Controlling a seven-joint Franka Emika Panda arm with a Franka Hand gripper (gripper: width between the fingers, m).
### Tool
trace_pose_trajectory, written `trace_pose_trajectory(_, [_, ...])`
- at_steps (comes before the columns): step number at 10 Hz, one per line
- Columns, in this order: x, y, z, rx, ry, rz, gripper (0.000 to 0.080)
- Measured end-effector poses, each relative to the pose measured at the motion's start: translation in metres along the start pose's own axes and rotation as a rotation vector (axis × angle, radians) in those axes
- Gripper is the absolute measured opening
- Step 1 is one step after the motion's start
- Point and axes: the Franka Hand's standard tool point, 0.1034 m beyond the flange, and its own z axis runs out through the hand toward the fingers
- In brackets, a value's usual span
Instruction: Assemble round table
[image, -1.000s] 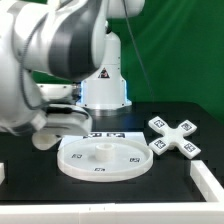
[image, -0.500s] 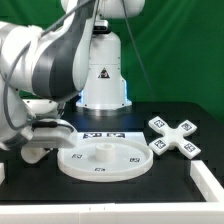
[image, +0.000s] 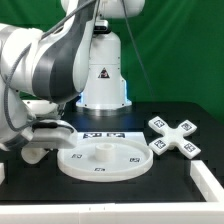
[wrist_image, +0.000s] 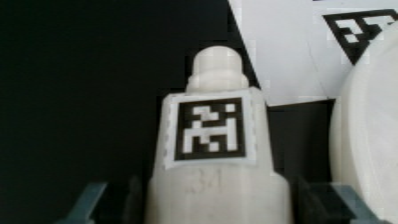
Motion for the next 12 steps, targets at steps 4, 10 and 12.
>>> trace_pose_trajectory(4, [0.000, 0.000, 0.000, 0.000, 0.000, 0.000, 0.0625])
trace_pose_trajectory(10, [-0.039, -0.050, -0.054, 0.004, 0.062, -0.044, 0.0649])
trace_pose_trajectory(12, [-0.042, -0.057, -0.053, -0.010, 0.100, -0.061, 0.0649])
